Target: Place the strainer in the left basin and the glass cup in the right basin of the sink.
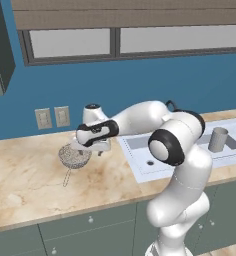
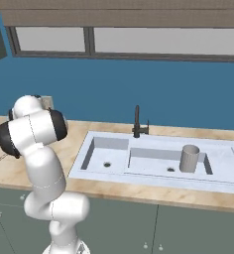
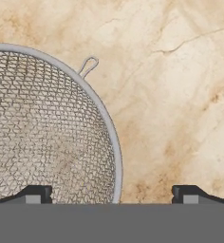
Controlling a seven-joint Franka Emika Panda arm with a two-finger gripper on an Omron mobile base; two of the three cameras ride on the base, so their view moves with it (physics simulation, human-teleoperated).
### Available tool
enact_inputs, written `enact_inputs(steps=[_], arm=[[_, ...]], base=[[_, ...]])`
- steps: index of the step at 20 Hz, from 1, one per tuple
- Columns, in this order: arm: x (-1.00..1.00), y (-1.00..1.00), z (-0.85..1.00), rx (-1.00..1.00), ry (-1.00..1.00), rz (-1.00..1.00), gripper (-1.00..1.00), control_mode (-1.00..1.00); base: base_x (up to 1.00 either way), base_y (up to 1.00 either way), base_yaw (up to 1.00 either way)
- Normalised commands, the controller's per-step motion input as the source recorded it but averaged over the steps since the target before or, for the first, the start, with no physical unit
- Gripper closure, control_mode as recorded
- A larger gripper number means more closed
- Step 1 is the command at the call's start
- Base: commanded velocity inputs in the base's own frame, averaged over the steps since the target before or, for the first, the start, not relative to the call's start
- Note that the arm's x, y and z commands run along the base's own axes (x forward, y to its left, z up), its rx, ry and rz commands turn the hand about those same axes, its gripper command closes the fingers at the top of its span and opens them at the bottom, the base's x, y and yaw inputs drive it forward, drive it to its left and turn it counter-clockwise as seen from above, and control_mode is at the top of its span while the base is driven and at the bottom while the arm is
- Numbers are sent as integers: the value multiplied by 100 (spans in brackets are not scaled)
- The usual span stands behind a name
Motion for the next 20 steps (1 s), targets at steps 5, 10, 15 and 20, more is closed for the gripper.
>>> enact_inputs(steps=[5, 10, 15, 20], arm=[[18, 26, -2, 0, -5, 0, -100, -100], [1, 7, -22, 2, -4, -1, -100, -100], [-5, 0, -28, 4, -5, -1, -100, -100], [-2, 2, -13, 1, -7, 0, 100, -100]], base=[[0, 0, 0], [0, 0, 0], [0, 0, 0], [0, 0, 0]])
